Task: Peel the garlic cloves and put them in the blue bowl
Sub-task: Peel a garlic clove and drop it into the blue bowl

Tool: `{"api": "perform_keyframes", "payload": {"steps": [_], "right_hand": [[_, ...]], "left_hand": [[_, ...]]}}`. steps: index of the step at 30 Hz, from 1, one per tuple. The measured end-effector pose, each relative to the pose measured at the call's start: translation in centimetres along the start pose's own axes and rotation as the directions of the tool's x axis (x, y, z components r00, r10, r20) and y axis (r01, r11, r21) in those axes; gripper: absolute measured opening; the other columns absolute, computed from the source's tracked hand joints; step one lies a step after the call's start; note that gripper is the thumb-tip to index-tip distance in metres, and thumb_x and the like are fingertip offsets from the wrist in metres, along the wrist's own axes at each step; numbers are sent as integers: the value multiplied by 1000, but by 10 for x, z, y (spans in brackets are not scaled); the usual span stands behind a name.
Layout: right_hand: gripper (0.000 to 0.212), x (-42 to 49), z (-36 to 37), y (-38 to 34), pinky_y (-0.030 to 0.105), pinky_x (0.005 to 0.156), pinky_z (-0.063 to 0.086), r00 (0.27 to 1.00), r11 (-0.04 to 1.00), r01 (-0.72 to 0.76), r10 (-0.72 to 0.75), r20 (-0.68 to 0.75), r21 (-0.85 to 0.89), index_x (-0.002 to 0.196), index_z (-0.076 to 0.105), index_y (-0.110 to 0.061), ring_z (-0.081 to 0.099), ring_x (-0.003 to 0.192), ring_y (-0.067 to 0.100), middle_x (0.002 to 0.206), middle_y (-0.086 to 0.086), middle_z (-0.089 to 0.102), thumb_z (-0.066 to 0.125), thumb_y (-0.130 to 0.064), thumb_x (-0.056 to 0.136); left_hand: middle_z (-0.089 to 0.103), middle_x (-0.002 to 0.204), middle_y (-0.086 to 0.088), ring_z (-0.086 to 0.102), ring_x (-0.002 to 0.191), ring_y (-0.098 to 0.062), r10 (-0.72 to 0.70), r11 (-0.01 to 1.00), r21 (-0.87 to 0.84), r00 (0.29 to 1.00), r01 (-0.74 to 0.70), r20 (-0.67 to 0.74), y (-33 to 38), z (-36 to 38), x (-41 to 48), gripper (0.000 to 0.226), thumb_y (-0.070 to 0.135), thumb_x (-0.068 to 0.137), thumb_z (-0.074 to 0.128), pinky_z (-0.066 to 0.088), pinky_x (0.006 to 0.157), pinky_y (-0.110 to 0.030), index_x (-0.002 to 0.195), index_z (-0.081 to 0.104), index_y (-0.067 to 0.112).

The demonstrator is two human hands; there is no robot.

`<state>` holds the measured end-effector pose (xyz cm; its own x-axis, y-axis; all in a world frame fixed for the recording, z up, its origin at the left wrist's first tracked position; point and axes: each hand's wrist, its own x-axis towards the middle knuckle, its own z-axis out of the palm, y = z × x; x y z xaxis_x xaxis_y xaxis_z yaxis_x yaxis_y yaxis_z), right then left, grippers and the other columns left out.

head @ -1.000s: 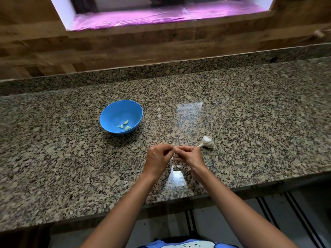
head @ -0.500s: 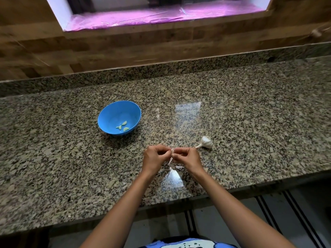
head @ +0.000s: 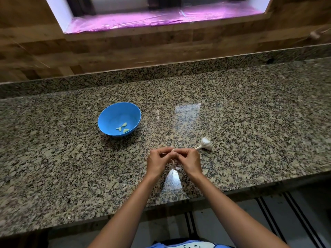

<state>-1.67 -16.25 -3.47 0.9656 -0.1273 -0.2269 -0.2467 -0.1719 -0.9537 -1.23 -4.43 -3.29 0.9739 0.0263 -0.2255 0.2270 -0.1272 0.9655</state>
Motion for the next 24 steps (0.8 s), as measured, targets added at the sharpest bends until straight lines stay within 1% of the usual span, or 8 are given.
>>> {"api": "perform_keyframes", "payload": {"steps": [3,6,10,13,15,19,21,24], "right_hand": [[15,3,-2,0,34,77,57,997,1000,-6,8,75,-22,92,71,-14,69,81,17,91,6,72,66,-5,82],[6,7,-5,3,39,70,58,1000,991,-14,11,-19,-136,82,72,-12,68,71,20,82,6,72,73,-12,77],[27,9,-11,-3,36,61,53,999,972,30,-36,-22,-235,66,66,-8,57,53,22,60,6,64,74,-31,75],[18,6,-13,-4,30,60,54,995,936,88,-67,72,-341,100,67,-13,59,59,18,78,0,66,61,-24,88],[32,6,-13,3,28,75,55,985,848,166,-119,125,-504,122,58,-18,66,83,18,107,2,67,57,-22,90],[66,6,-10,24,38,116,6,910,567,377,-80,407,-732,144,26,-32,13,142,15,155,-4,15,54,-48,86],[75,5,-11,36,39,114,-12,884,507,411,-18,468,-757,147,5,-35,-10,143,12,155,-6,-12,45,-57,87],[79,5,-13,45,39,112,-19,873,470,427,9,488,-772,143,-11,-39,-22,138,10,151,-6,-25,22,-72,79]], "left_hand": [[70,91,-9,68,85,-20,-79,995,-70,993,73,-88,-2,-3,4,11,7,84,66,57,70,-23,95,68,6],[69,89,-18,68,74,-24,-210,960,-201,976,195,-59,-3,-10,8,11,6,91,56,59,63,-27,96,63,0],[67,78,-9,58,64,-16,-205,976,-79,979,203,-17,-6,-19,10,16,6,88,61,52,59,-24,102,67,4],[69,83,-5,61,70,-15,-233,972,24,972,232,33,-6,-25,14,16,7,86,64,51,64,-23,101,70,6],[71,85,-6,67,73,-15,-217,961,181,976,209,30,-4,-29,17,17,6,80,71,54,64,-22,97,70,5],[71,77,-12,68,63,-17,-274,908,352,957,226,94,5,-34,28,15,4,76,74,56,59,-25,88,68,-3],[69,74,-14,64,56,-16,-350,887,363,928,285,126,12,-33,35,13,1,80,69,53,53,-23,87,66,-9],[69,77,-17,62,54,-19,-448,834,400,889,380,89,21,-26,46,8,0,80,67,53,54,-25,80,64,-7]]}}
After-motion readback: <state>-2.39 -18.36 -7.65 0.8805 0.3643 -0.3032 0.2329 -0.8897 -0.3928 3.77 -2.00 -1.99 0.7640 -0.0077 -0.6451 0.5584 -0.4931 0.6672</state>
